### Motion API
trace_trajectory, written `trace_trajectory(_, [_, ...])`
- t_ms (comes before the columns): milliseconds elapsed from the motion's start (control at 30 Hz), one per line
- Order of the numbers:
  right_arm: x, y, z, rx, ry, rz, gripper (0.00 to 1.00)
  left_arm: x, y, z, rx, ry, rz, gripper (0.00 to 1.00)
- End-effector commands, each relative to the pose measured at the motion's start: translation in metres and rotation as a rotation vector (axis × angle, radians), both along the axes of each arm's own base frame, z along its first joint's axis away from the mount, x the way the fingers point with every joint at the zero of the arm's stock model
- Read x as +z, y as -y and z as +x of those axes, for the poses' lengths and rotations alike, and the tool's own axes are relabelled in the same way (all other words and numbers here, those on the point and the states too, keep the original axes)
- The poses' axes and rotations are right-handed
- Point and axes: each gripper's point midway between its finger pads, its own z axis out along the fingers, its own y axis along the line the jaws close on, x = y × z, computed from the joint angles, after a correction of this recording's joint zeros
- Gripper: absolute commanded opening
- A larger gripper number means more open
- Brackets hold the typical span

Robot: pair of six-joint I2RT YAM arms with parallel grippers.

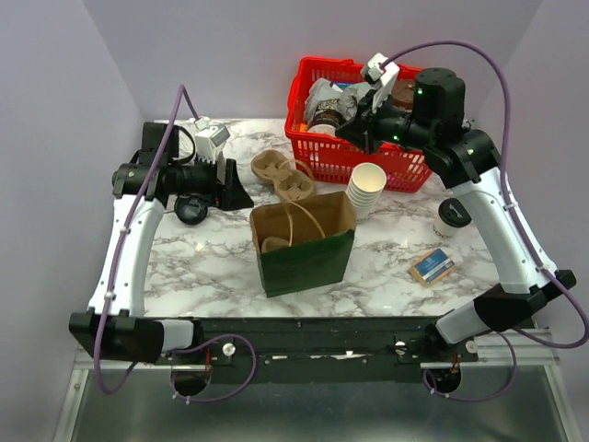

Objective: Pack the takeout coffee

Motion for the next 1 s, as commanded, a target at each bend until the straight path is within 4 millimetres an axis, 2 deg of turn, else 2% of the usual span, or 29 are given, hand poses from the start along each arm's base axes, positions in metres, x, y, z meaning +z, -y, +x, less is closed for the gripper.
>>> trace_trajectory(0, [-0.011,0.002,0.003,-0.002,-0.011,0.000,0.01,0.020,-0.018,0.057,0.150,0.101,-0.025,0.99])
trace_trajectory(100, [-0.018,0.004,-0.001,0.013,-0.007,-0.021,0.01,0.067,-0.017,0.066,0.140,0.263,-0.043,0.99])
trace_trajectory(167, [-0.022,0.006,-0.005,0.017,-0.008,-0.030,0.01,0.077,-0.016,0.064,0.122,0.319,-0.053,0.99])
trace_trajectory(267, [-0.030,0.009,-0.011,0.025,-0.016,-0.040,0.01,0.076,-0.004,0.055,0.041,0.381,-0.090,0.99])
trace_trajectory(367, [-0.034,0.011,-0.018,0.035,-0.021,-0.043,0.02,0.059,0.015,0.036,-0.095,0.386,-0.088,0.99])
trace_trajectory(600, [-0.043,0.018,-0.026,0.039,-0.006,-0.072,0.04,0.009,0.044,0.004,-0.332,0.426,0.092,0.97])
trace_trajectory(700, [-0.046,0.019,-0.029,0.044,-0.013,-0.073,0.04,-0.008,0.049,0.000,-0.379,0.421,0.132,0.95])
trace_trajectory(800, [-0.051,0.019,-0.030,0.047,-0.025,-0.075,0.05,-0.021,0.050,0.006,-0.369,0.414,0.155,0.91])
trace_trajectory(900, [-0.056,0.020,-0.031,0.047,-0.036,-0.079,0.05,-0.028,0.055,0.009,-0.377,0.400,0.140,0.84])
trace_trajectory(967, [-0.058,0.020,-0.032,0.046,-0.038,-0.081,0.05,-0.031,0.059,0.009,-0.395,0.392,0.132,0.75])
